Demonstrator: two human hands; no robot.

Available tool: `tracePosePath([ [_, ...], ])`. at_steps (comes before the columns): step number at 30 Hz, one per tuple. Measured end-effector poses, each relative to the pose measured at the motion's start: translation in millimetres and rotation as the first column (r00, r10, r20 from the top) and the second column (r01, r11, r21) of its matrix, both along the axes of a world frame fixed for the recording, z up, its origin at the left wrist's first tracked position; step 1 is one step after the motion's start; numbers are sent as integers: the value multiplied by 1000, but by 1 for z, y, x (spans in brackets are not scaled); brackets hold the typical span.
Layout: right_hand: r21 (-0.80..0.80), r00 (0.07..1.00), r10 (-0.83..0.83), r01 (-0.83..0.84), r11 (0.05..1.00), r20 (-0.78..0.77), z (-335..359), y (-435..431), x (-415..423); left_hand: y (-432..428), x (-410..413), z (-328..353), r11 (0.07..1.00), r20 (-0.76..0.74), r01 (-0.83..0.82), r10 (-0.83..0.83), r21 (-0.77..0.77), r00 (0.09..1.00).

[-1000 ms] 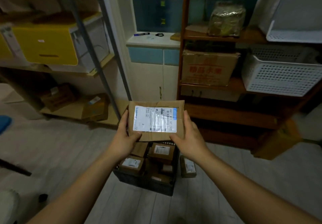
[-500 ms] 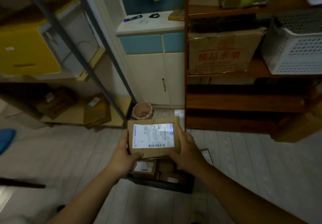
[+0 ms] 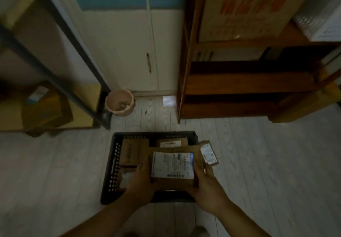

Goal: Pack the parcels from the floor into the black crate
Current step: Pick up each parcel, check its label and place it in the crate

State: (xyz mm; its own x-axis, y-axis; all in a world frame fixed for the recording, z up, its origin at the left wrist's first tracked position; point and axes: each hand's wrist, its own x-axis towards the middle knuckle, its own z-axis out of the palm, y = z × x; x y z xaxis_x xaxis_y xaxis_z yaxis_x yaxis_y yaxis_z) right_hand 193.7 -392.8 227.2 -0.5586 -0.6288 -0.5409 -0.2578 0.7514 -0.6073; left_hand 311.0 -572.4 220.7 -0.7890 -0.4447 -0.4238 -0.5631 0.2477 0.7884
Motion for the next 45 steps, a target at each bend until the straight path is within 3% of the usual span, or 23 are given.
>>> tracePosePath([
  [6, 117, 999, 19, -24, 993, 44, -174, -11, -4, 4, -1, -175, 997, 180, 64, -57, -31, 982],
  [12, 253, 996, 77, -88, 963, 55, -290, -3, -4, 13, -12, -292, 976, 397, 179, -117, -123, 910],
  [16, 289, 993, 87, -108, 951, 82, -333, -3, -3, 13, -14, -345, 985, 449, 166, -168, 45, 878],
  [23, 376, 989, 6, -63, 924, 151, -382, -4, 1, 11, -21, -369, 939, 473, 314, -343, 141, 812],
  [27, 317, 987, -65, 16, 948, 145, -363, -3, -2, 9, -29, -335, 903, 424, 409, -425, 134, 800],
  [30, 259, 993, 2, -33, 965, 117, -314, -1, -7, 1, -21, -284, 926, 441, 369, -363, 74, 821],
  [33, 209, 998, 15, -28, 978, 65, -239, 5, -13, 0, -8, -213, 978, 442, 200, -209, 68, 873],
  [36, 153, 999, 30, -34, 988, 24, -149, 17, -17, 15, -4, -118, 990, 431, 141, -133, 12, 893],
  [45, 107, 990, 79, -66, 992, -117, 80, 66, -9, 67, 26, 116, 983, 235, 110, -73, -149, 969],
])
